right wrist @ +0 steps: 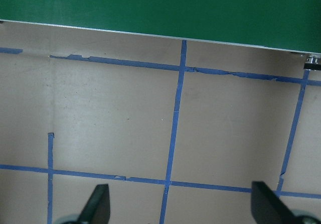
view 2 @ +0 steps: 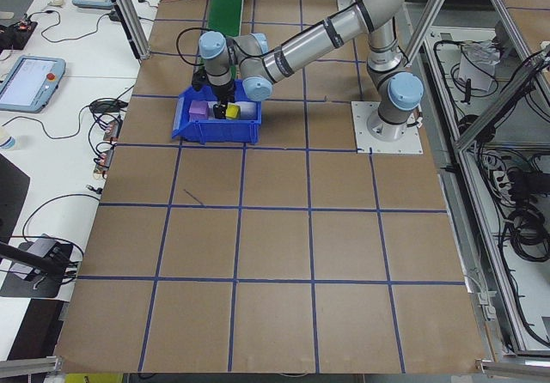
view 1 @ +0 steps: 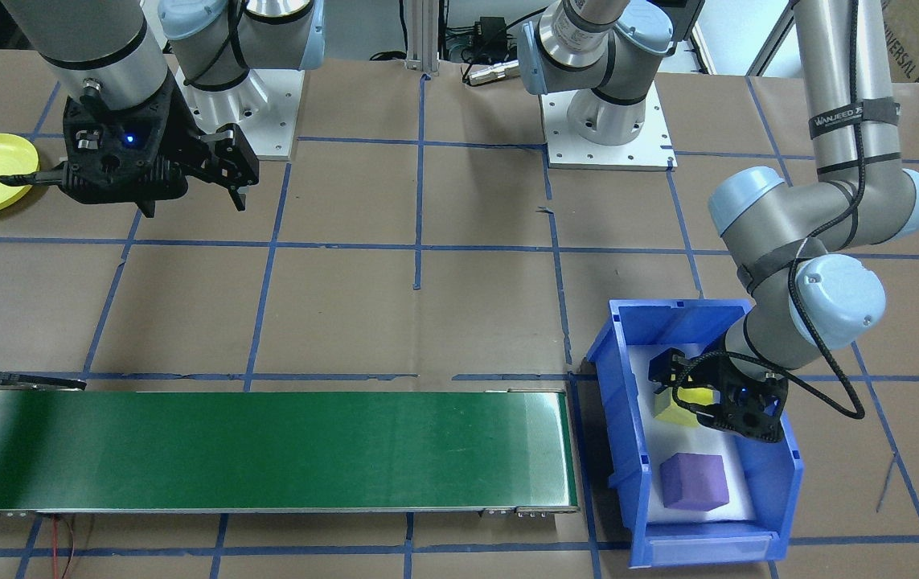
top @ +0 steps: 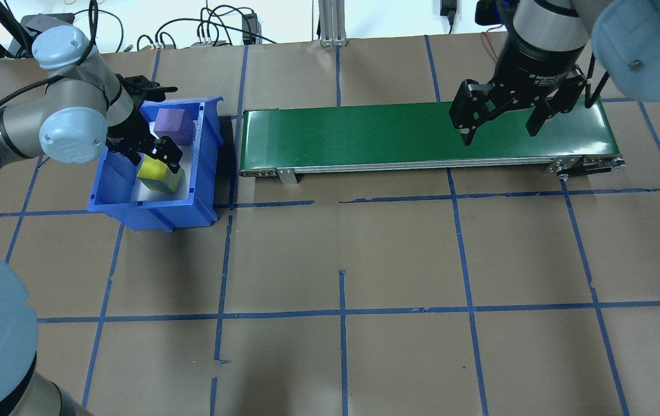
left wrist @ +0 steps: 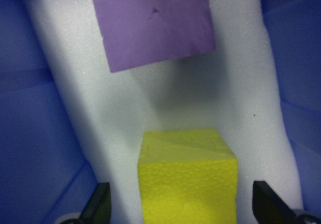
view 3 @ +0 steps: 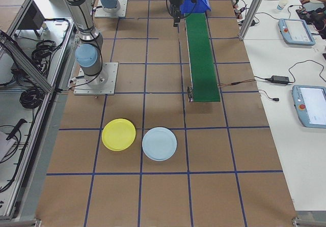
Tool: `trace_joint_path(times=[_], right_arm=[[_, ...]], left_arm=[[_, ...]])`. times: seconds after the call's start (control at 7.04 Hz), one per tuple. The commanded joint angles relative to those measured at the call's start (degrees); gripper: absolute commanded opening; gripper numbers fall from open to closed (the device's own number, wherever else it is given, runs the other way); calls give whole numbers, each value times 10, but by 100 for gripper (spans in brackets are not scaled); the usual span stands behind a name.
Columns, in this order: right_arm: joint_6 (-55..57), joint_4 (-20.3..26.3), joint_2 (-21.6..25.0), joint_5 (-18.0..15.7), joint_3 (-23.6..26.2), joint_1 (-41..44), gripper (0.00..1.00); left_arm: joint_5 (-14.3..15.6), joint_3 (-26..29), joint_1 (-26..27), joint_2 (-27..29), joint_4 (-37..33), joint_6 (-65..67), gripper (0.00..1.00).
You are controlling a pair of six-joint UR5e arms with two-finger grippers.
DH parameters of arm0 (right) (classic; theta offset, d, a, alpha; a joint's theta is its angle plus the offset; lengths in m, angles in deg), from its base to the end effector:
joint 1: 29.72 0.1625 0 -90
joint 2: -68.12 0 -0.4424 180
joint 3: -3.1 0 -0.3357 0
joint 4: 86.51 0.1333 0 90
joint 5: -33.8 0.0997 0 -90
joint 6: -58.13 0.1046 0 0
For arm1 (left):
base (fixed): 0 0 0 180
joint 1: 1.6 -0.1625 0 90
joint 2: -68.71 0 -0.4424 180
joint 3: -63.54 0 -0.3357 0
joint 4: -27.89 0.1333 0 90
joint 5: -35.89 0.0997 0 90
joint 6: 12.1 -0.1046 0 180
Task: Move block left to right into plate
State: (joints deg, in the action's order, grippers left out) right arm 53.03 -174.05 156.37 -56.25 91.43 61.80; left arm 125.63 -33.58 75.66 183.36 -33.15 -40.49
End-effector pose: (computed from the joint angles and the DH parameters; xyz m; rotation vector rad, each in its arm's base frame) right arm 0.1449 -0.4405 0.4953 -0.1813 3.1351 0.0696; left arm -0.0060 -0.5800 0.2785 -0.4245 -3.0903 -0.0691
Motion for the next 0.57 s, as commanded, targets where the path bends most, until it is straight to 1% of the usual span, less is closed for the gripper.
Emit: trace_joint_path(times=[0.0,0.14,0.28,0.43], right_arm=[[0,0,0,1,0,0,100],[0,0,-1,1,0,0,100],[0,0,-1,1,0,0,100],[0,0,0,2,0,0,100]], left_arm=[[-2,-3,0,14,22,-1,83],[3,-6,0,17,36,-3,61],[4,-10,0,17,39,-6,42],[4,-8,0,12,47,-7,36]])
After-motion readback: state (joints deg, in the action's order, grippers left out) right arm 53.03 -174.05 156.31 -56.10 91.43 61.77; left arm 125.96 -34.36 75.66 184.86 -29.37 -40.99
